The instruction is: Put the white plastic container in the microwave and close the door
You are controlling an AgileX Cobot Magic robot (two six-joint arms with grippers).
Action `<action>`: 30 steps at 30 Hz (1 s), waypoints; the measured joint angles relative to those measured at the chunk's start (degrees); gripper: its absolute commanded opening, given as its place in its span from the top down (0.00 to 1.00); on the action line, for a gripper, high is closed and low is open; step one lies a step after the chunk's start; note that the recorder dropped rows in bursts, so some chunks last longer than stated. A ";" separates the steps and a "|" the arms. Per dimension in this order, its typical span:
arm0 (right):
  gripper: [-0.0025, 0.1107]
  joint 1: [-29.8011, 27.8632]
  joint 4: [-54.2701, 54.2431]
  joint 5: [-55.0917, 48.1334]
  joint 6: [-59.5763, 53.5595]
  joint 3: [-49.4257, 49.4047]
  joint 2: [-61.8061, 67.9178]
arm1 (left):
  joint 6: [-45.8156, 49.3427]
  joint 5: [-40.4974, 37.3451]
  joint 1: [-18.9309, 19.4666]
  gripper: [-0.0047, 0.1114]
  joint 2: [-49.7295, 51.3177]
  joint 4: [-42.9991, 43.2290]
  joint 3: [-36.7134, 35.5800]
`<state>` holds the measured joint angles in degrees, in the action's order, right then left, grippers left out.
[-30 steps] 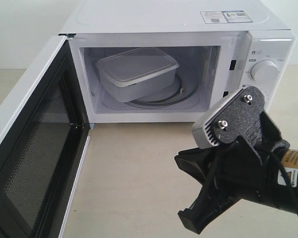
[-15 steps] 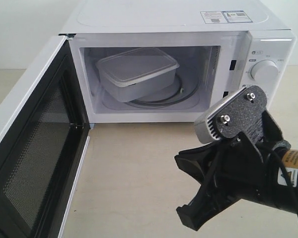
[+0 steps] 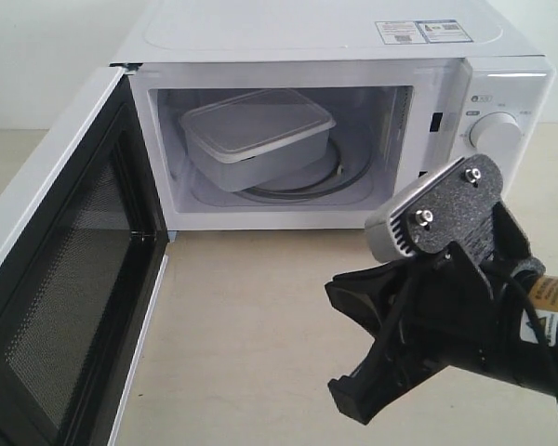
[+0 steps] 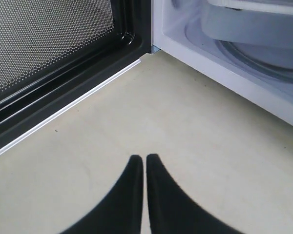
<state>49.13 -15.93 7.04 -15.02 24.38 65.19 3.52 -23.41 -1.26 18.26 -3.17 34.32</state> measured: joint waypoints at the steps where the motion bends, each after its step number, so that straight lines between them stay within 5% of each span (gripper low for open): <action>1: 0.98 0.00 0.00 0.45 -0.56 0.00 0.00 | 0.12 -5.04 0.00 0.92 3.65 -0.22 1.75; 5: 0.98 0.00 0.00 2.06 -2.07 0.00 -0.16 | 0.12 -14.00 0.00 0.92 13.17 -2.15 5.79; 15: 0.98 0.00 0.00 2.70 -7.28 0.00 -14.20 | 0.25 -14.25 0.00 0.92 20.52 -10.79 6.71; 22: 0.98 -0.32 -1.56 -3.28 -7.89 0.00 -27.58 | 8.69 -16.89 0.00 0.92 20.74 -22.44 7.30; 30: 0.98 -8.43 -2.42 -14.60 -6.89 0.00 -36.54 | 10.21 -26.24 0.00 0.92 23.61 -24.82 7.40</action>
<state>40.69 -18.35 -7.56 -21.91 24.38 28.65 13.72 -49.66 -1.26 41.87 -28.00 41.71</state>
